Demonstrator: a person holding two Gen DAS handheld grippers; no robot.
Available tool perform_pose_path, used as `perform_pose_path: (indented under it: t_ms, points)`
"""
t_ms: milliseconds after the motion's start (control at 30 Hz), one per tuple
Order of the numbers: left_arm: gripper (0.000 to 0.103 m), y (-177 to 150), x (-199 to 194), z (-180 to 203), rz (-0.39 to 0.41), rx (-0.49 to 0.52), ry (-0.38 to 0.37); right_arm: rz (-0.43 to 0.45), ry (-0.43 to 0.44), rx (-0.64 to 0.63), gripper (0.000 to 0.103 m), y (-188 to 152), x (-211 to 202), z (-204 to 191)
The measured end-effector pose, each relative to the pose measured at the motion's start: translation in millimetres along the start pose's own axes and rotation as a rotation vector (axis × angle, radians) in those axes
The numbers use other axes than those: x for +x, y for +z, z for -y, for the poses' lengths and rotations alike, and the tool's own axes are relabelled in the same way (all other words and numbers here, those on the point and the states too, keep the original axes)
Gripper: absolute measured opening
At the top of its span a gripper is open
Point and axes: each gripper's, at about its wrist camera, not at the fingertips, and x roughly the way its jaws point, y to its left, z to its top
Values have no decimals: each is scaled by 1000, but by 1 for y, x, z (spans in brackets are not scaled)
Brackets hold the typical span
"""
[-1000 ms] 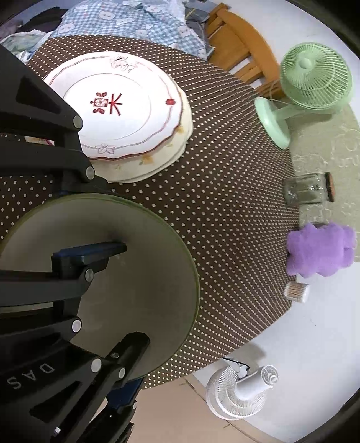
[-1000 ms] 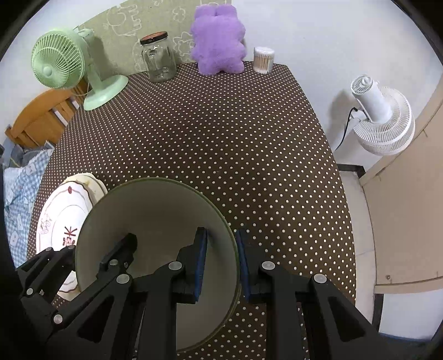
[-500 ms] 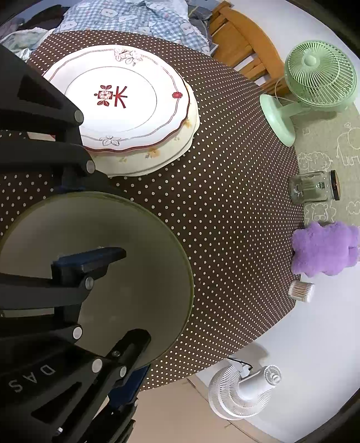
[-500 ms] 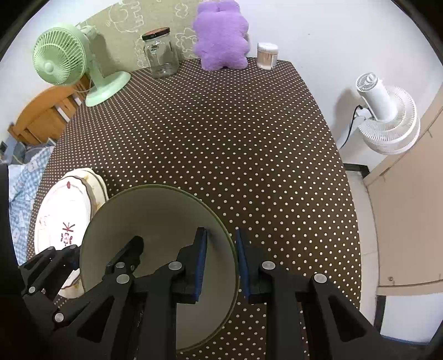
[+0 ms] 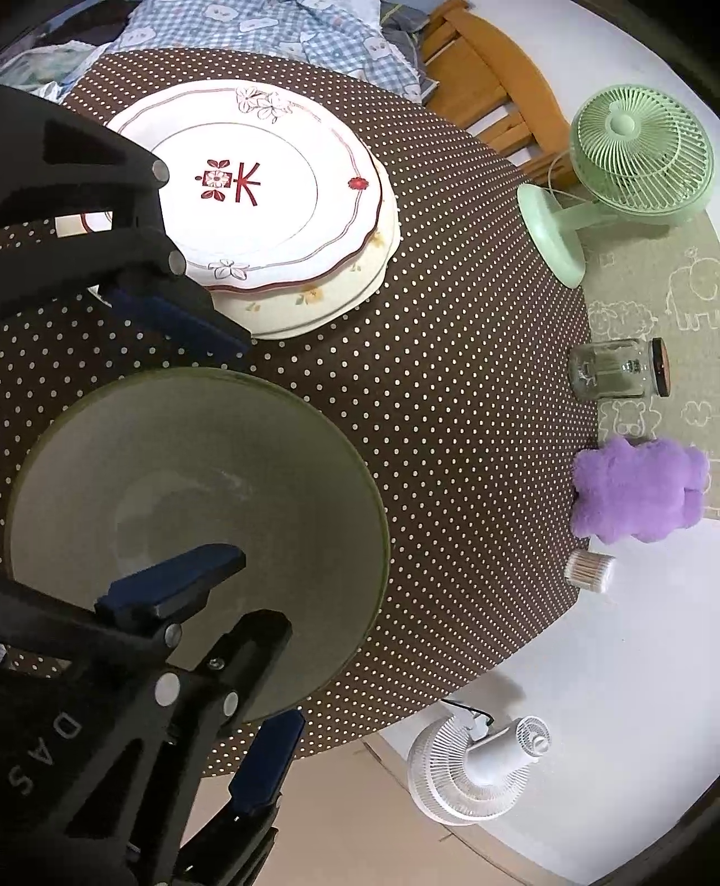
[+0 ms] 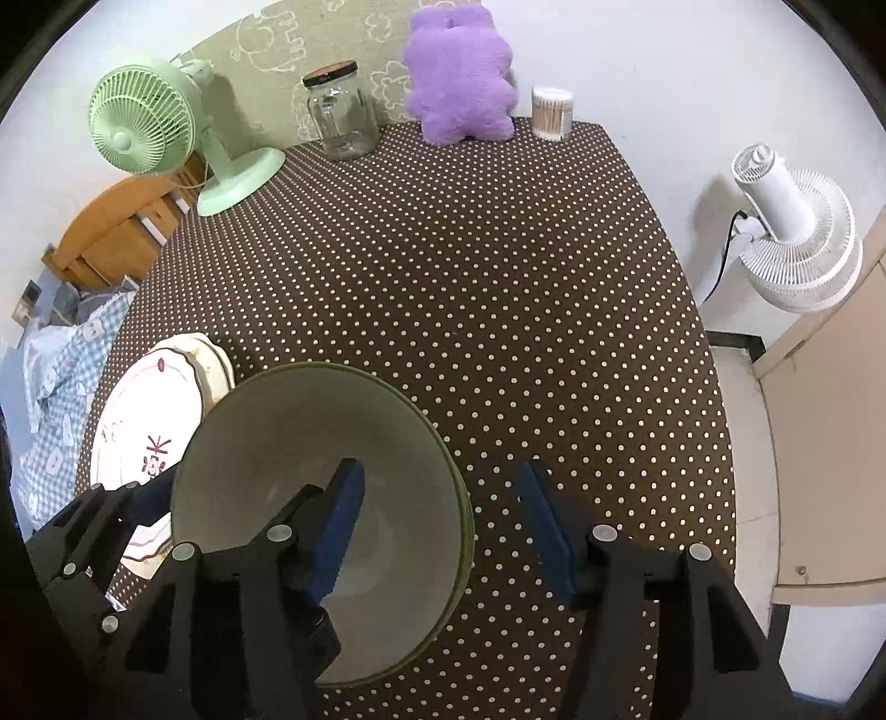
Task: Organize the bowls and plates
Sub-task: 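Lift the nested bowls with both grippers and carry them toward the plate stack, then lower the nested bowls with both grippers onto the red-patterned plate stack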
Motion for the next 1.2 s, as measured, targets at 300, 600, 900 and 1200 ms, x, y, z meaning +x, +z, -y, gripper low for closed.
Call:
perform_pose_path:
  t_ms: [300, 600, 900, 1200]
  points:
    - [74, -1, 16, 3, -23, 0, -26, -37, 23, 40, 62, -2, 20, 11]
    - [68, 0, 26, 5, -33, 16, -46, -57, 44, 80, 61, -2, 38, 16]
    - [63, 3, 28, 4, -42, 25, -75, -51, 83, 85, 44, 1, 39, 7]
    - [60, 5, 27, 2, -58, 31, -102, -66, 68, 66, 43, 3, 41, 0]
